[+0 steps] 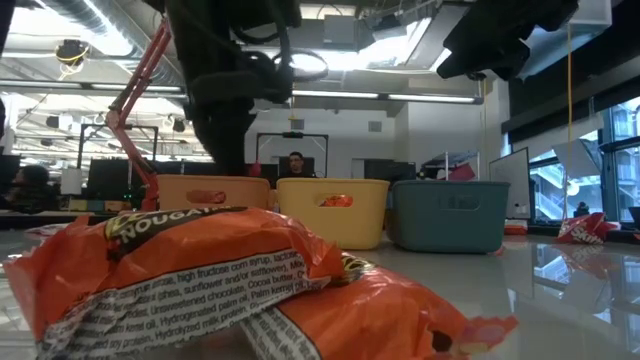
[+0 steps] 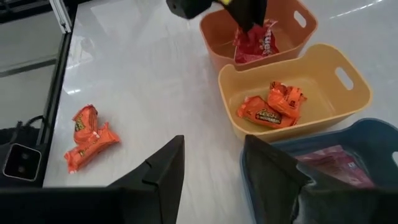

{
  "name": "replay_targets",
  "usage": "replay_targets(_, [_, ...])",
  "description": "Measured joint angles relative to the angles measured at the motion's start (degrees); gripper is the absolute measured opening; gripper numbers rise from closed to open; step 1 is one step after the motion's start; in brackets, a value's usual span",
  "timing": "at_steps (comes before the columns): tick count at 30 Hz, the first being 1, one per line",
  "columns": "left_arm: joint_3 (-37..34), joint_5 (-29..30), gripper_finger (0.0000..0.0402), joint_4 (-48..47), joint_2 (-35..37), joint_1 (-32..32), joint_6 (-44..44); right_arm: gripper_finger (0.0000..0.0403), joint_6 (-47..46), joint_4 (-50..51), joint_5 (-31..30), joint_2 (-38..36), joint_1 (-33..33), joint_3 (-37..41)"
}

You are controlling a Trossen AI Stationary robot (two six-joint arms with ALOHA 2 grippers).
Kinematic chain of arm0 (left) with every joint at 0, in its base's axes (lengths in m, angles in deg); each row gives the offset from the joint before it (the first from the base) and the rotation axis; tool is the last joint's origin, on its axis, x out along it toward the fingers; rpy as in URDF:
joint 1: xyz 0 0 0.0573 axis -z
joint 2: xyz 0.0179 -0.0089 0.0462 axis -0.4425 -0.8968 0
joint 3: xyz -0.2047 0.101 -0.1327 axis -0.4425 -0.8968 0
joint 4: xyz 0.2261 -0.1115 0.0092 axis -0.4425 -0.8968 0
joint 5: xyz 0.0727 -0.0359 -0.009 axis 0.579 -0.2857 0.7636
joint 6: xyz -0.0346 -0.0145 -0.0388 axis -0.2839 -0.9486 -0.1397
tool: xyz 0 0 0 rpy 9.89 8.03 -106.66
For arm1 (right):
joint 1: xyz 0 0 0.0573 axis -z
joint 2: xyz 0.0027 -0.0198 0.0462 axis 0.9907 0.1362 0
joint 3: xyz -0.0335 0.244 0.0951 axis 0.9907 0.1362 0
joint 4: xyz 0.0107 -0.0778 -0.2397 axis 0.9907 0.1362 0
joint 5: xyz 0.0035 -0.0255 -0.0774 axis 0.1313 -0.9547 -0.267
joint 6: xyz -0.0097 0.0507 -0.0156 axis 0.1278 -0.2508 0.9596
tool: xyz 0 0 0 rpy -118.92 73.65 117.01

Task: Sort candy
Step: Put the red candy into the orange bin, then put the orange candy into the yellow bin

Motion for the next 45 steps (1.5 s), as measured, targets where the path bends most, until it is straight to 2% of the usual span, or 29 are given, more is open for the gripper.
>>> replay_targets(11, [-0.04, -0.65, 0.0164, -0.43, -1.40, -0.15, -1.61, 0.0166, -0.21, -0.03, 0.15, 0.00, -0.48, -0.04])
replay_targets(16, [2.13, -0.67, 0.0187, -3.57, -1.32, 0.34, -2.42, 0.0166, -0.22, -0.22, -0.43, 0.00, -1.57, -0.04])
replay_targets(24, [9.03, 0.06, 0.0169, -5.87, 2.48, 3.30, -3.05, 0.0166, -0.24, -0.33, -2.52, 0.01, -2.25, -0.04])
replay_targets(31, [10.46, 9.41, 0.0133, -15.86, 7.58, 8.02, -7.70, 0.0166, -0.26, -1.53, -2.30, 0.40, -2.25, -0.04])
replay_targets(35, [10.45, 10.49, 0.0118, -21.96, 8.24, 11.19, -12.41, 0.0166, -0.23, -2.22, 2.89, 2.00, -2.18, -0.04])
replay_targets(41, [7.48, 10.59, 0.0100, -25.13, 8.20, 16.37, -17.47, 0.0162, -2.75, -3.78, 8.43, 4.62, -2.19, -0.02])
replay_targets(45, [5.98, 10.15, 0.0087, -32.75, 8.22, 20.29, -23.80, 0.0122, -3.28, -6.45, 13.02, 4.97, -2.21, 0.02])
